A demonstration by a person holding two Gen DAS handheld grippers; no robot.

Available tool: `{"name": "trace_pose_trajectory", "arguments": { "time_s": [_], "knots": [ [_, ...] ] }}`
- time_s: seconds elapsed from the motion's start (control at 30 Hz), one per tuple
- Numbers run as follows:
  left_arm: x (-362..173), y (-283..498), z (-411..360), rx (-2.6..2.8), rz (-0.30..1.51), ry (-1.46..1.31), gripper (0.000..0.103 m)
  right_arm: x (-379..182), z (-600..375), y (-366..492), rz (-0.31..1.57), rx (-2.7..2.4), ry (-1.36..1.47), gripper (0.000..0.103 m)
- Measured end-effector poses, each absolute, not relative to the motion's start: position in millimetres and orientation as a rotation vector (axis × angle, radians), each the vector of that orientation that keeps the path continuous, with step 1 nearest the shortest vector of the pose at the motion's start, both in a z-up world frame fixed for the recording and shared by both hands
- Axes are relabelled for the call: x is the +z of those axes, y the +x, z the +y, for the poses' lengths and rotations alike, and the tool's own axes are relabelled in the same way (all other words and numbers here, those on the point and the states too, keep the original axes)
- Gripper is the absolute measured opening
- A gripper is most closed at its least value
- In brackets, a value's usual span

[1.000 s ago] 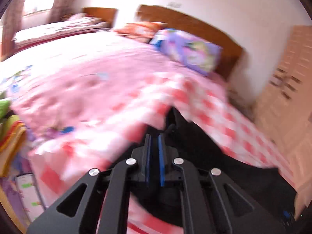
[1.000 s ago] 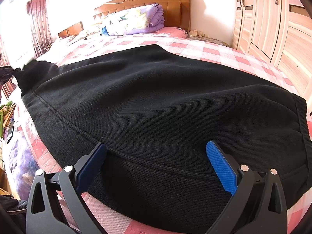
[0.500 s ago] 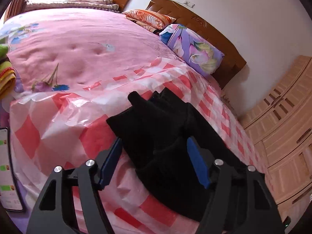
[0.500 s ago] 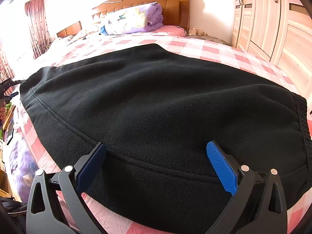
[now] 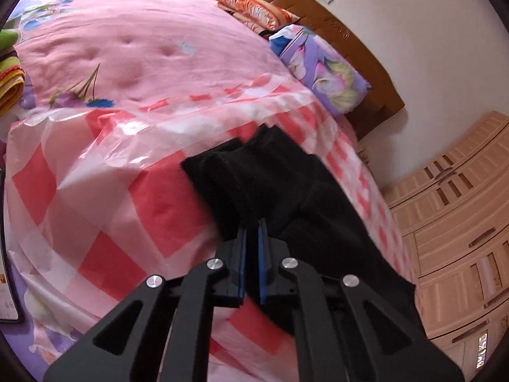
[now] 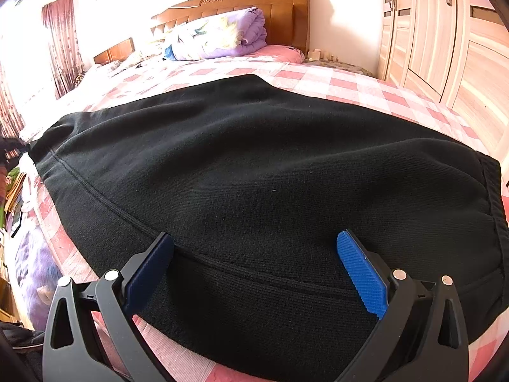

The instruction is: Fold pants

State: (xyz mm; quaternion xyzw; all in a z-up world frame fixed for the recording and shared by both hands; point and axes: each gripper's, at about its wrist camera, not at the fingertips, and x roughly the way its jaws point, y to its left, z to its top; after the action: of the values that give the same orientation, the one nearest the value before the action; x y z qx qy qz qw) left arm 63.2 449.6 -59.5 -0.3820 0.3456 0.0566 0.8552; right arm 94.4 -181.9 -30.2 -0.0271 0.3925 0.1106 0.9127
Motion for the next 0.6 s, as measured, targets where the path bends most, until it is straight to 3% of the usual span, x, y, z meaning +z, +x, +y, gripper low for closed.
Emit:
{"name": "trace_pose_trajectory", "arguments": {
  "time_s": [0.07, 0.1, 0.13, 0.2, 0.37, 0.43, 0.6],
  "knots": [
    [-65.5, 60.6, 459.2, 0.079, 0.674, -0.829, 0.018, -29.7, -182.7, 94.4, 0.814, 0.232, -0.057, 0.099],
    [-64.1, 57.9, 462.1, 0.068, 0.656, -0.843, 0.026, -29.5, -182.9, 94.3, 0.815, 0.233, -0.055, 0.099],
    [-60.9, 54.6, 463.3, 0.07, 0.633, -0.847, 0.048, -29.6, -182.7, 94.4, 0.814, 0.232, -0.055, 0.099],
    [-53.7, 47.8, 464.5, 0.12, 0.595, -0.822, 0.076, -29.8, -181.9, 94.9, 0.812, 0.224, -0.053, 0.099],
    [-57.5, 58.6, 463.9, 0.059, 0.613, -0.853, 0.073, -29.6, -181.5, 96.8, 0.816, 0.222, -0.05, 0.099],
    [-52.3, 61.4, 464.0, 0.059, 0.593, -0.848, 0.063, -29.8, -181.3, 96.7, 0.816, 0.221, -0.051, 0.099],
    [-51.6, 73.6, 460.5, 0.125, 0.645, -0.835, 0.063, -29.9, -181.3, 96.5, 0.815, 0.222, -0.051, 0.099]
  ]
}}
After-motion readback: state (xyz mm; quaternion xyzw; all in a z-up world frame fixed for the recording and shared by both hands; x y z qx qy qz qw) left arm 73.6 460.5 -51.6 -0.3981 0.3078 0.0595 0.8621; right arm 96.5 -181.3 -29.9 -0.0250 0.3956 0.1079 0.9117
